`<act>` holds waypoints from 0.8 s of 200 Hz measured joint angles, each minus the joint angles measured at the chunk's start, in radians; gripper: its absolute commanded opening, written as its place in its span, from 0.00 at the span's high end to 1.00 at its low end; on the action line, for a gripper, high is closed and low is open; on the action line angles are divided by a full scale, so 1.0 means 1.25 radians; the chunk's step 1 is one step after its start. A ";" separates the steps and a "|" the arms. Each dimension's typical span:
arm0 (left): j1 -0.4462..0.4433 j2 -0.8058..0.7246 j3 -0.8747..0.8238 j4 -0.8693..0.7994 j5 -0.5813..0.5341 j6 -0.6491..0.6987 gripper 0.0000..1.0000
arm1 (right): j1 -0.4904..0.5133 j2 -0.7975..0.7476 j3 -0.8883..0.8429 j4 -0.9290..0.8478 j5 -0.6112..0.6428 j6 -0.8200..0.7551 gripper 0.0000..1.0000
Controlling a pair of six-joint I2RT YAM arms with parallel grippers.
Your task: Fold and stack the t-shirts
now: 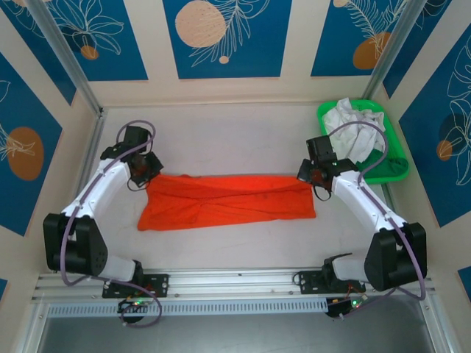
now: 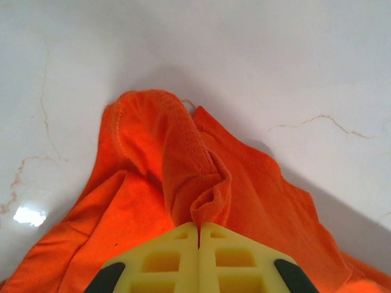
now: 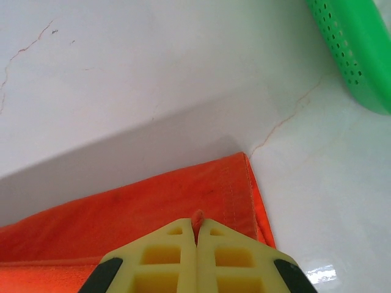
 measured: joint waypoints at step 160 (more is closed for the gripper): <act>0.000 -0.105 -0.147 -0.070 -0.001 0.000 1.00 | -0.008 -0.041 -0.111 -0.027 -0.031 0.033 1.00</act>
